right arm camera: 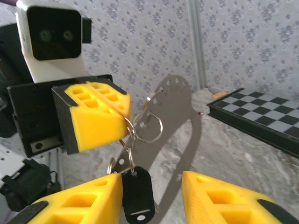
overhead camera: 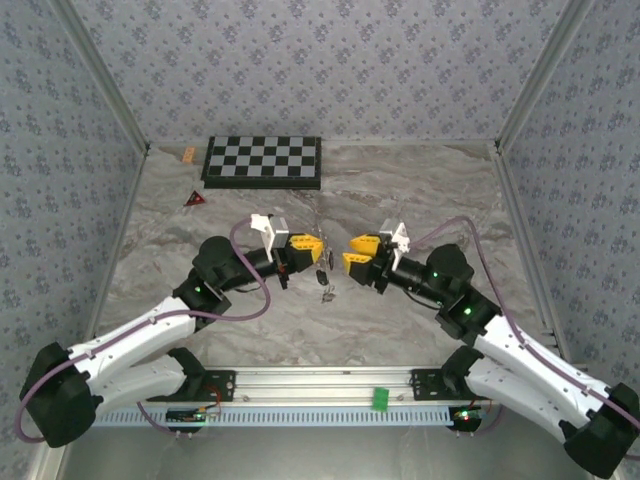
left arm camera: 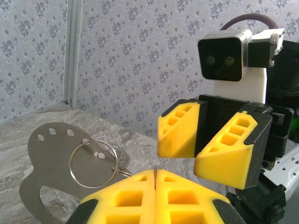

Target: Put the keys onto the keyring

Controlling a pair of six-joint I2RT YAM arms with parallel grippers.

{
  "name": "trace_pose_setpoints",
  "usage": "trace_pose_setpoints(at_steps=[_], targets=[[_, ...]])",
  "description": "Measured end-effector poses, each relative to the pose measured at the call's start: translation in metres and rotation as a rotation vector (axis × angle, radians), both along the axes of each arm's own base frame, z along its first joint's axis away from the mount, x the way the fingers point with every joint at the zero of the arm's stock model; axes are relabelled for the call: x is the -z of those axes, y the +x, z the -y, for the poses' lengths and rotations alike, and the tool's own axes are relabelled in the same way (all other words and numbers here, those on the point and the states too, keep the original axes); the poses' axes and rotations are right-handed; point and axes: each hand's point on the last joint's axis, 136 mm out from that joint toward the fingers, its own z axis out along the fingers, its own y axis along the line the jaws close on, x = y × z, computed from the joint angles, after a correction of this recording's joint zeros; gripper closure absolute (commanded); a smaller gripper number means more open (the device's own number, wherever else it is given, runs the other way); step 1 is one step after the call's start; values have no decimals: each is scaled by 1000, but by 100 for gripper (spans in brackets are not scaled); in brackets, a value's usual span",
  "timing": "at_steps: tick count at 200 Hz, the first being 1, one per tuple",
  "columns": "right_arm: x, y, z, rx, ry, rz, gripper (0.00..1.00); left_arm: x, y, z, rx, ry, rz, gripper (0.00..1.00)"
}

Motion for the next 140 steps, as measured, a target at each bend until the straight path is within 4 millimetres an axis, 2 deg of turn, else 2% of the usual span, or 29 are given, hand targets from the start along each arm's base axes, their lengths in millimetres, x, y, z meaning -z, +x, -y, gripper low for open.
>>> trace_pose_setpoints(at_steps=[56,104,140], targets=[[1,-5,-21,-133,44,-55,62,-1,-1,1,13,-13,-24,100],[-4,-2,-27,-157,64,-53,66,-1,-3,1,25,-14,-26,100],[-7,2,-30,-162,68,-51,73,-1,-4,1,26,-14,-25,100]])
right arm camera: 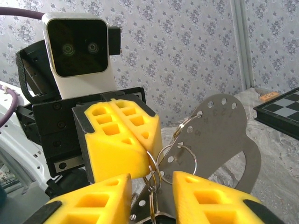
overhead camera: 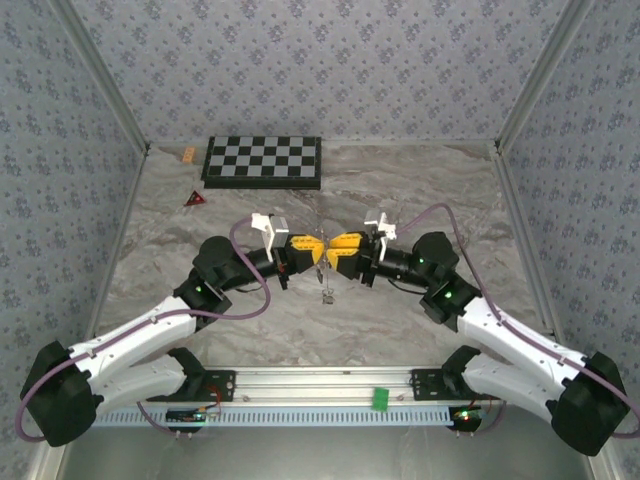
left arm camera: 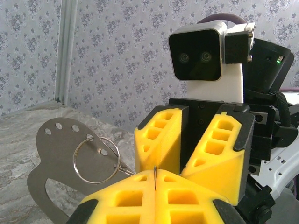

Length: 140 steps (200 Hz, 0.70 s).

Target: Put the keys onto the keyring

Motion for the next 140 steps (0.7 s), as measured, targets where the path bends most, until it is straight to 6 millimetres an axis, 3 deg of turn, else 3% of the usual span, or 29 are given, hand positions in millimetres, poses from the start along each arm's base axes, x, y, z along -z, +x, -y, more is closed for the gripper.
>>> trace_pose_setpoints(at_steps=[41,104,140], targets=[[4,2,-2,-8,-7,-13,81,-2,-1,-1,0,-4,3,100],[4,2,-5,-25,-4,-7,81,-2,-1,-1,3,-5,5,100],[1,-1,-6,-44,6,1,92,-3,-1,-1,5,-9,1,100]])
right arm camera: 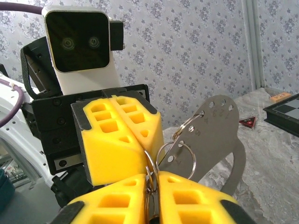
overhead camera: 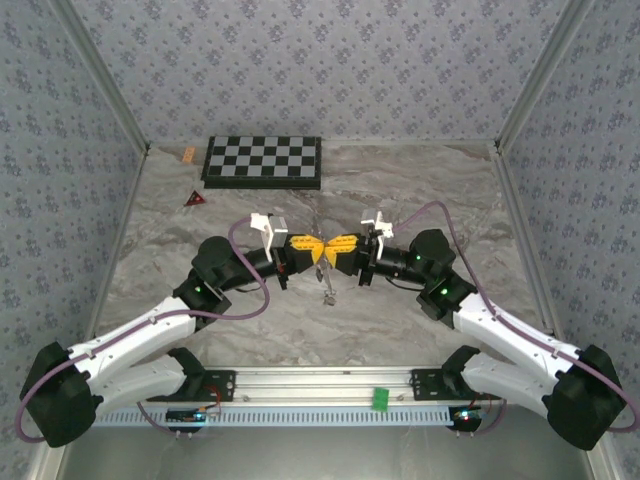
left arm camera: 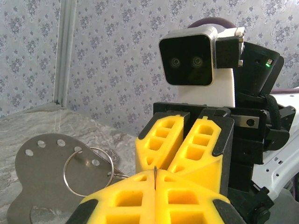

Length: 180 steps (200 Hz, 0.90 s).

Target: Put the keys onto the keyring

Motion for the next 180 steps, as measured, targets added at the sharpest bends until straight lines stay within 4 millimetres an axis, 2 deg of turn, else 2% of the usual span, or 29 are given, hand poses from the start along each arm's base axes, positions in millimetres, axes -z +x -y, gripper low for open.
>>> trace_pose_setpoints(at_steps=[12,20,63,69,91,98,146,180], targets=[[0,1,0,-1,2,-4,95,-1,0,0,0,-2,1,100],[0,0,0,-4,1,-2,100,-1,0,0,0,-2,1,100],[1,1,0,-5,-8,-2,100,0,1,0,0,1,0,100],[1,1,0,-3,-15,0,100,1,1,-1,-2,2,-2,96],[4,1,2,4,-59,3,100,5,1,0,-4,20,-9,70],[6,0,3,7,-78,7,100,8,2,-1,-8,31,-13,67],[11,7,13,70,-267,33,100,23,9,-11,-53,103,-19,65],[28,17,17,96,-451,7,100,33,12,-14,-75,151,-16,65]])
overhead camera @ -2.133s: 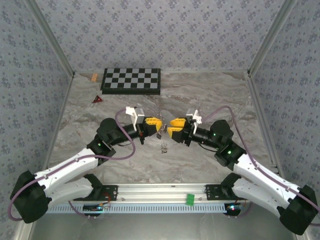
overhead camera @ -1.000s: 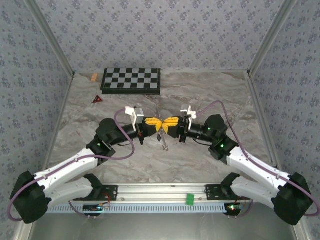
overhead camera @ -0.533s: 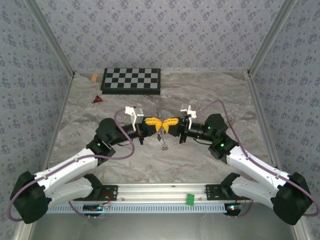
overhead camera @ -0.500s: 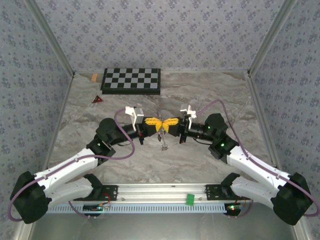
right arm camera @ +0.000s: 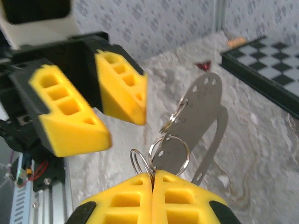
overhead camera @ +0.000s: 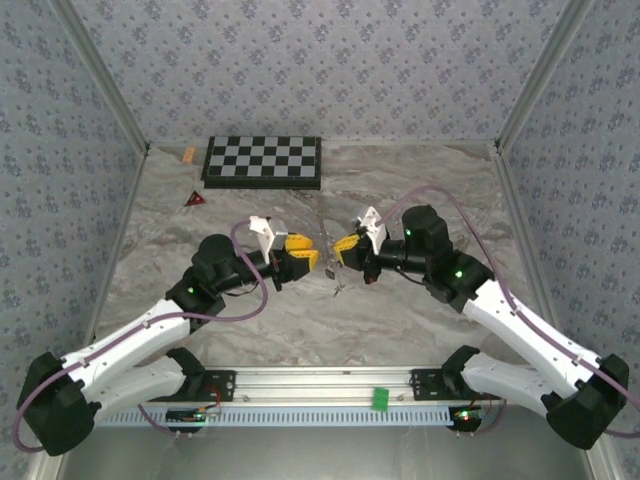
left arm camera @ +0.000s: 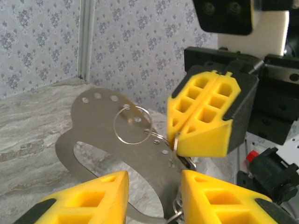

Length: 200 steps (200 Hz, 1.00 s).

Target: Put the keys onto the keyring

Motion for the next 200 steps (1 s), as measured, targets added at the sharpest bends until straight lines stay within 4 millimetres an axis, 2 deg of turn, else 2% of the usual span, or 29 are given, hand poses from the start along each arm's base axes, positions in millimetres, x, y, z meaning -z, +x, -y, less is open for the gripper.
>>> trace_pose_setpoints(at_steps=[27,64,118,140,200], targets=[[20,8,-1,2,-162,-35,100,8,0,0,2,34,-4,66],[38,4,-3,-41,-319,-40,100,19,-2,0,10,74,-6,67],[26,-6,-9,-108,-383,28,100,49,-1,8,48,153,-63,68],[29,-10,-12,-129,-398,31,100,59,-1,11,65,174,-88,68],[38,-8,-14,-134,-437,34,100,64,-3,11,74,188,-105,71]])
